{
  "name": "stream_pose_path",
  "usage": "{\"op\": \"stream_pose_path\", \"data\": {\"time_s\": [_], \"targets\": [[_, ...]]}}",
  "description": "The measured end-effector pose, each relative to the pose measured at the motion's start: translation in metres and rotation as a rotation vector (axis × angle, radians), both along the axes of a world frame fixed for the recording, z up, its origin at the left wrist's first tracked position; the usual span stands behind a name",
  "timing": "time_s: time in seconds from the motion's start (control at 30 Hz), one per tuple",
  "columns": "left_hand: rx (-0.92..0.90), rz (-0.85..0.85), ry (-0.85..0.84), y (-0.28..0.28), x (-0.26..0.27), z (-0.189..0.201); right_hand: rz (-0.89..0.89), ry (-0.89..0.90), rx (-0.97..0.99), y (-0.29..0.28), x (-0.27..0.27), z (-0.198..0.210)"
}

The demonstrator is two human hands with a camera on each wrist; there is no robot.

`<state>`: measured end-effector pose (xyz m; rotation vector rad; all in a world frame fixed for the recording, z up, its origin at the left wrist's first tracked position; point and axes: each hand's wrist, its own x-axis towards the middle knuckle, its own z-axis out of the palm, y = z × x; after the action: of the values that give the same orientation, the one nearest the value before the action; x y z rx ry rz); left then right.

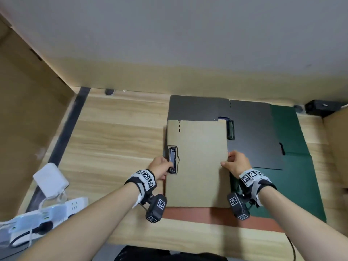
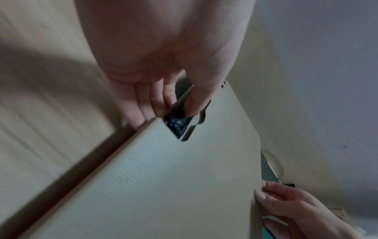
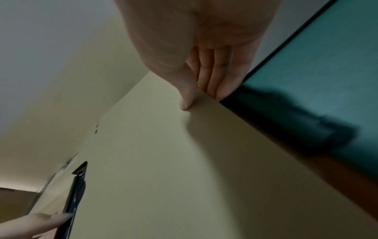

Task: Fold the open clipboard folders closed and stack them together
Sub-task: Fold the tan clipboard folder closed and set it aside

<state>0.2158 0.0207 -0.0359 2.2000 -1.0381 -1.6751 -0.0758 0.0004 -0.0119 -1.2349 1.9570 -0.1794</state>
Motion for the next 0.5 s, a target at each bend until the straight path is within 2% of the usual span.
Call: {"op": "stream_pose_path", "data": {"time_s": [0.23,0.37,0.5], "targets": [[-0.084,0.119,-0.177,-0.004,0.144,-0.007,0.099,-0.086,0.019,-0.012,0.138,-0.024],[-0.112,0.187,-0.241,0.0,0.199,-0.002,0.199,0.008,-0.041,-0.014,0.197,-0.033],[-0.106,0.187,-0.263,0.003,0.231,-0.005,0.305,0.131,-0.107,-0.021,0.225,-0.034]]}}
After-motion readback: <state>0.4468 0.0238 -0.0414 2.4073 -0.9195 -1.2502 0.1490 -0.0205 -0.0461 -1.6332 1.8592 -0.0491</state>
